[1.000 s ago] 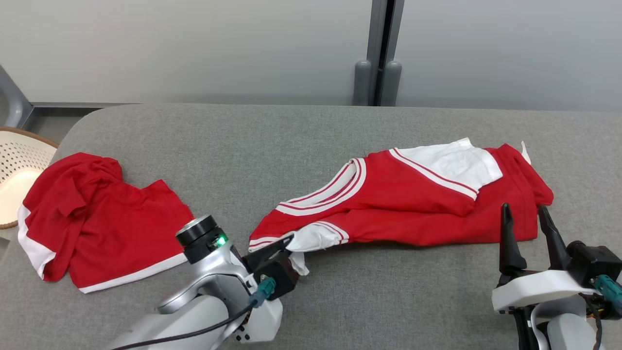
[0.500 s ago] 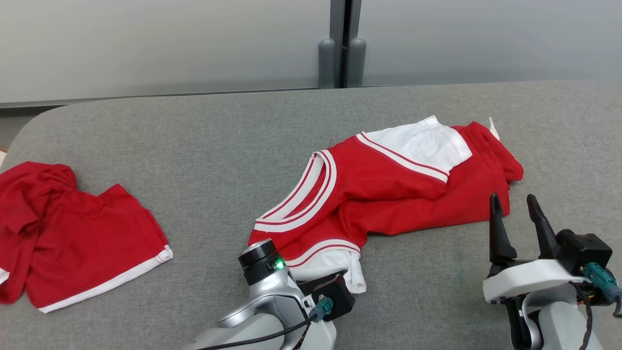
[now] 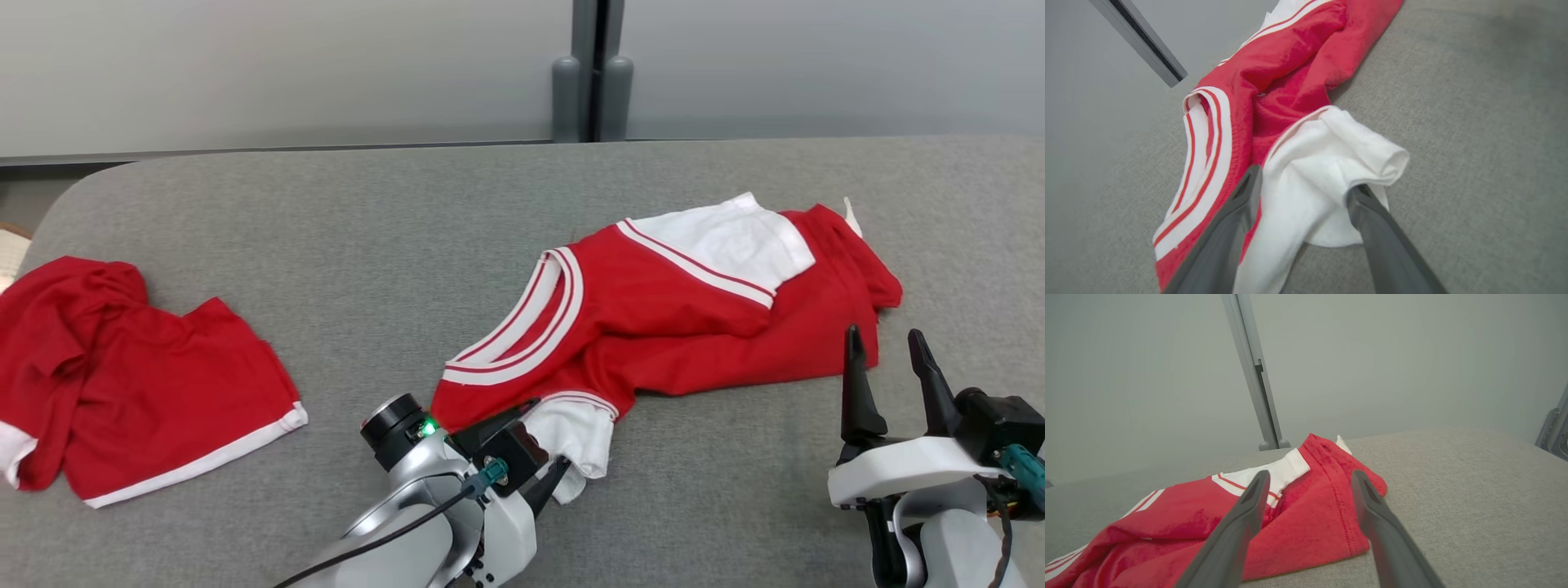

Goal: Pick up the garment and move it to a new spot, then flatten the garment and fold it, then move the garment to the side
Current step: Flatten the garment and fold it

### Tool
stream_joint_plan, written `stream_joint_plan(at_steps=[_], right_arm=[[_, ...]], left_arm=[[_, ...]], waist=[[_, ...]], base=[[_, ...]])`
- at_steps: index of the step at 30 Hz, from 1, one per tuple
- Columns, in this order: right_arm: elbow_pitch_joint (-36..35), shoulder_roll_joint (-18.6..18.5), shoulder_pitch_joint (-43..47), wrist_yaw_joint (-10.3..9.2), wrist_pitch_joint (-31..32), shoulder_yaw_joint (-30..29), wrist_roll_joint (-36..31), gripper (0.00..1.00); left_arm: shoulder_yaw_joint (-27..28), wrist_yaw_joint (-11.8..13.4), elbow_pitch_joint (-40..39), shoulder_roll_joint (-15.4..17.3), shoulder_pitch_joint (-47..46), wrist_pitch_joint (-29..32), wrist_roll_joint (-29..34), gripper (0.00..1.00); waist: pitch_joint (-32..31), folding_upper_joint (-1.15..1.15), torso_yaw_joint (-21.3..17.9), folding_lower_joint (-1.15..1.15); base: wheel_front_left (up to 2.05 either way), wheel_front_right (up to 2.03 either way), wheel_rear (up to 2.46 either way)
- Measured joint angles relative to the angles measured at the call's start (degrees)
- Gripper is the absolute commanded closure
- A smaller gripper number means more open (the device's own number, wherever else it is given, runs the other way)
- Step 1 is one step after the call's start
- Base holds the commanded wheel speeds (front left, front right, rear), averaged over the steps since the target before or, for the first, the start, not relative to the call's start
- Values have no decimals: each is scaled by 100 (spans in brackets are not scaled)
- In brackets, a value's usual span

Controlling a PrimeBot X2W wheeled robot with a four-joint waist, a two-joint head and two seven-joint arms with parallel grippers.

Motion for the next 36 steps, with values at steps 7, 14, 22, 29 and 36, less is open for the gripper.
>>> stream_joint_plan(at_steps=[7, 14, 22, 29, 36], right_arm=[[2, -1, 98, -1, 0, -109, -29, 0], [-80, 1, 147, 0, -3, -105, -33, 0], [-137, 1, 239, 0, -14, -76, -26, 0], [-169, 1, 246, 0, -14, -14, -43, 0], [-232, -15, 142, 0, 98, 280, -175, 0]], left_arm=[[398, 26, -588, 285, 187, -201, -398, 0], [1182, 417, -1638, 788, 648, -281, -1006, 0], [2039, 1026, -2566, 965, 1484, -314, -1336, 0], [2310, 1013, -2746, 817, 1886, -315, -1171, 0], [2434, 909, -2517, 727, 1736, -322, -983, 0]], waist=[[-159, 0, 343, 0], [-305, 0, 586, 0], [-394, 0, 669, 0], [-348, 0, 632, 0], [-202, 0, 492, 0]], base=[[0, 0, 0], [0, 0, 0], [0, 0, 0], [0, 0, 0], [0, 0, 0]])
